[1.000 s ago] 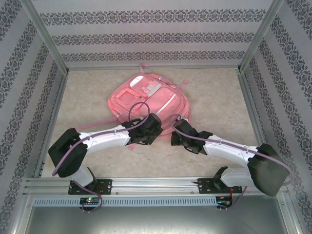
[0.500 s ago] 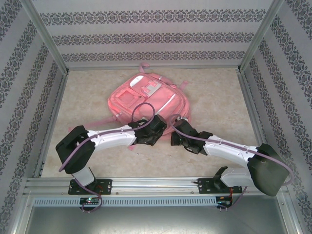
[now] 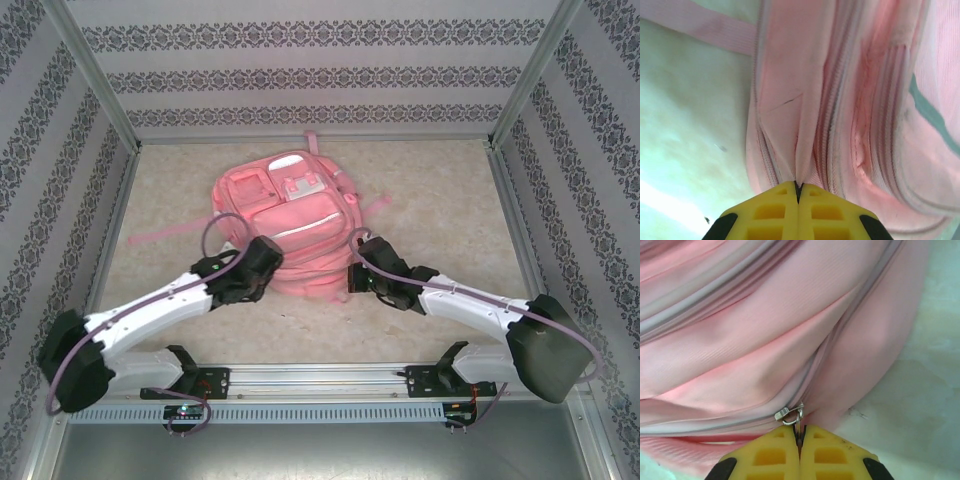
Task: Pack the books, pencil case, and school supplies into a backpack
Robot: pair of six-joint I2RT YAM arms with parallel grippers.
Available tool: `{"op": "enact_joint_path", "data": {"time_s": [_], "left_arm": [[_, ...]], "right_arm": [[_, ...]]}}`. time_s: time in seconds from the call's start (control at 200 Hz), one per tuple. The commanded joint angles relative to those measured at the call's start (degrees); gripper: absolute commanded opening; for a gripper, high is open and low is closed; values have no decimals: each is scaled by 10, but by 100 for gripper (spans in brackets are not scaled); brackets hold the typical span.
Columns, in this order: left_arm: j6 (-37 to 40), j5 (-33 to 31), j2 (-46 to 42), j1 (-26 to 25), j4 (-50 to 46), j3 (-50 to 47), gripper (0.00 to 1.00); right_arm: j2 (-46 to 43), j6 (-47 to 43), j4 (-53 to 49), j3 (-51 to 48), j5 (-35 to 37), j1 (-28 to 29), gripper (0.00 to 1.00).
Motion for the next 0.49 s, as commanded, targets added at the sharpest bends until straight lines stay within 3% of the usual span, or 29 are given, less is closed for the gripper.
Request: {"op": "enact_joint_path", "data": {"time_s": [0.0,0.21,0.365,0.49], "left_arm": [[77,-64,-65,94,-135,-28,0],[242,-12,-91,267,-124,-23,0],[293,18,-70,292,-122,6,0],[272,89,-71,289,-124,5,32]], "right_arm": [[25,-8,-51,9,29,-13,0],[68,-23,-41,68,28,58,0],[112,-14,-30,99,11,93,0],[124,-8,-23,106,11,103,0]]}}
